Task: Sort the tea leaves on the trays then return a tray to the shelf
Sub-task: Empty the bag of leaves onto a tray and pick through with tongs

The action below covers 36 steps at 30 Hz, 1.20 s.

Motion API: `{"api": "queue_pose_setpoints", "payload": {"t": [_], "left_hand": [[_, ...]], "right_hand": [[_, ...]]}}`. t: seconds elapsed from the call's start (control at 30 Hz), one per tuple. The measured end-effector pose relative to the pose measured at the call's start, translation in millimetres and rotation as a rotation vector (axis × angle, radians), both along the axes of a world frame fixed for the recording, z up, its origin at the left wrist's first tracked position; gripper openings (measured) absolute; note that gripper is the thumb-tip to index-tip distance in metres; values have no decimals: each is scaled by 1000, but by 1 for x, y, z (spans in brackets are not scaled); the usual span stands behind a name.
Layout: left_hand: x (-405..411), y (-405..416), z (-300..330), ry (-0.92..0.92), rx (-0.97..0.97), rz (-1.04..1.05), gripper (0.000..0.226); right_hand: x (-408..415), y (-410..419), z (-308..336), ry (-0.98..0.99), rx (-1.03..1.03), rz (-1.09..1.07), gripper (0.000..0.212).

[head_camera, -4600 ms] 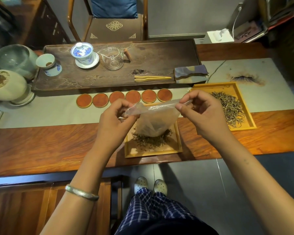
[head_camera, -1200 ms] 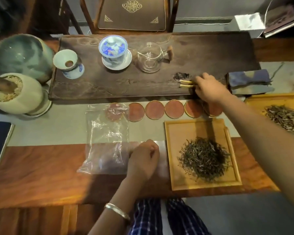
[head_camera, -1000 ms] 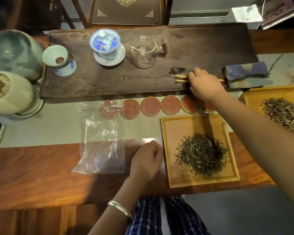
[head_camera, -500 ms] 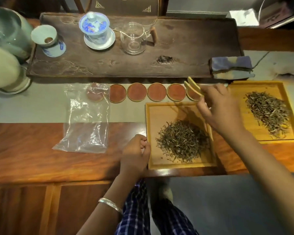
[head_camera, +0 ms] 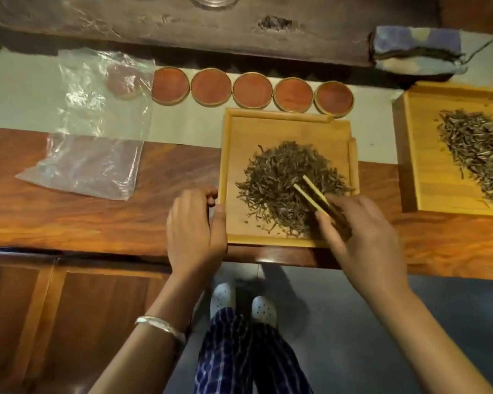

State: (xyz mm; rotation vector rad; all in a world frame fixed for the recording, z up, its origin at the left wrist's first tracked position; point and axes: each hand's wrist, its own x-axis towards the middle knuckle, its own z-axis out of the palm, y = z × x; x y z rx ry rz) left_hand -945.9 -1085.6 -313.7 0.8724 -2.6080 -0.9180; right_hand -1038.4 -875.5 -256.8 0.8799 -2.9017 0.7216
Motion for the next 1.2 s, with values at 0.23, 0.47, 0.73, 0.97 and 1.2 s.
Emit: {"api": "queue_pose_setpoints", "payload": {"t": [0.23, 0.47, 0.73, 0.97, 1.2], "left_hand": [[-2, 2, -5, 52, 18, 58, 18], [-1, 4, -7, 59, -51, 34, 21], [-1, 5, -1, 55, -87, -14, 18], [-1, 5, -2, 50, -127, -15, 19], [-1, 4, -4, 44, -157, -31, 19]], "right_hand": [[-24, -17, -9, 95, -6, -72, 29], [11, -33, -12, 11, 79, 7, 28], [-15, -48, 3, 117, 11, -101, 28], [5, -65, -3, 51, 157, 38, 25], [4, -64, 1, 25, 150, 14, 24]]}}
